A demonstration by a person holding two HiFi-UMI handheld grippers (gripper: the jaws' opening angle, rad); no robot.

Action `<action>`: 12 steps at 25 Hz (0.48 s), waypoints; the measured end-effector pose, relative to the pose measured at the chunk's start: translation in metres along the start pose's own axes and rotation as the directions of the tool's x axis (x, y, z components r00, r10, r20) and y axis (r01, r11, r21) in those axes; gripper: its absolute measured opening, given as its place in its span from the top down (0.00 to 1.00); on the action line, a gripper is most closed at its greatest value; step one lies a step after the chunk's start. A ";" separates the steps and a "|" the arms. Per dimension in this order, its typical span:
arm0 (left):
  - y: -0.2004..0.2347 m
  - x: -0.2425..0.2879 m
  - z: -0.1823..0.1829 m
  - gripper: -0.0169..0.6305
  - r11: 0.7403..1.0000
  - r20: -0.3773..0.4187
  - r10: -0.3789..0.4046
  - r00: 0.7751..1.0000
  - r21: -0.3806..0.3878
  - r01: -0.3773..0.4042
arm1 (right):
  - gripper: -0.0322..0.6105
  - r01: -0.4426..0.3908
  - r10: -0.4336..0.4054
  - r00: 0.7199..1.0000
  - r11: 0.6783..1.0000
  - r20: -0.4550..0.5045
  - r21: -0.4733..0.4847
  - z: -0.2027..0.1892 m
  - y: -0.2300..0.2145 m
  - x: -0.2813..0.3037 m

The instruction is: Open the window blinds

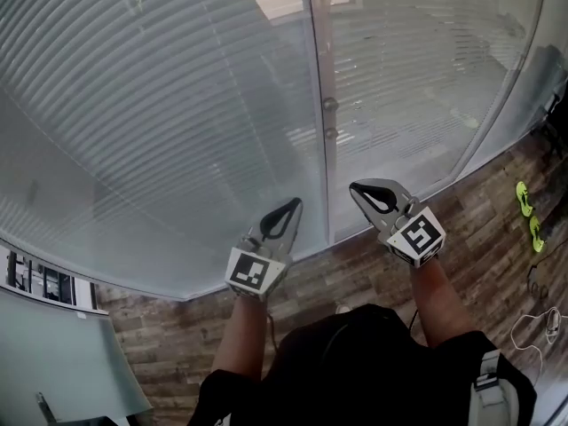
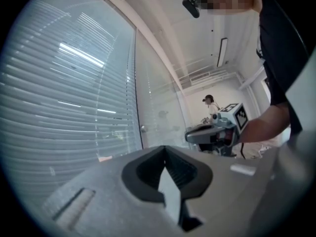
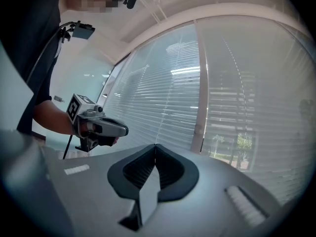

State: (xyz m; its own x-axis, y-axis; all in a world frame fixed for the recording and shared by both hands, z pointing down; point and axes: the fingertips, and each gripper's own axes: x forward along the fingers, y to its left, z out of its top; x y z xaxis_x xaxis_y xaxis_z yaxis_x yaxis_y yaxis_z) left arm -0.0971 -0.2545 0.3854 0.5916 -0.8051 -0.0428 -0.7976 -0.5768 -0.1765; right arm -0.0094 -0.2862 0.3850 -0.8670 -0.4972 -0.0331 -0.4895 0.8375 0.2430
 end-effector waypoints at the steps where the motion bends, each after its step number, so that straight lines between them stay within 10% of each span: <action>1: 0.000 0.004 0.001 0.97 1.000 -0.004 0.007 1.000 0.000 -0.007 | 0.94 -0.007 0.007 1.000 1.000 -0.002 -0.005 0.000 -0.005 0.001; 12: 0.000 0.028 -0.009 0.97 0.997 0.013 0.067 0.998 0.023 -0.067 | 0.89 -0.033 0.031 0.999 0.997 -0.043 -0.066 0.000 -0.042 0.018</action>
State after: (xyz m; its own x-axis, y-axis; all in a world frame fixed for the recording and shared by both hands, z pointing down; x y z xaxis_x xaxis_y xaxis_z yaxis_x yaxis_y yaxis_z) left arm -0.0815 -0.2788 0.3926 0.5385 -0.8399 -0.0669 -0.8325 -0.5181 -0.1962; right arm -0.0044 -0.3304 0.3737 -0.8768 -0.4806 0.0162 -0.4530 0.8369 0.3072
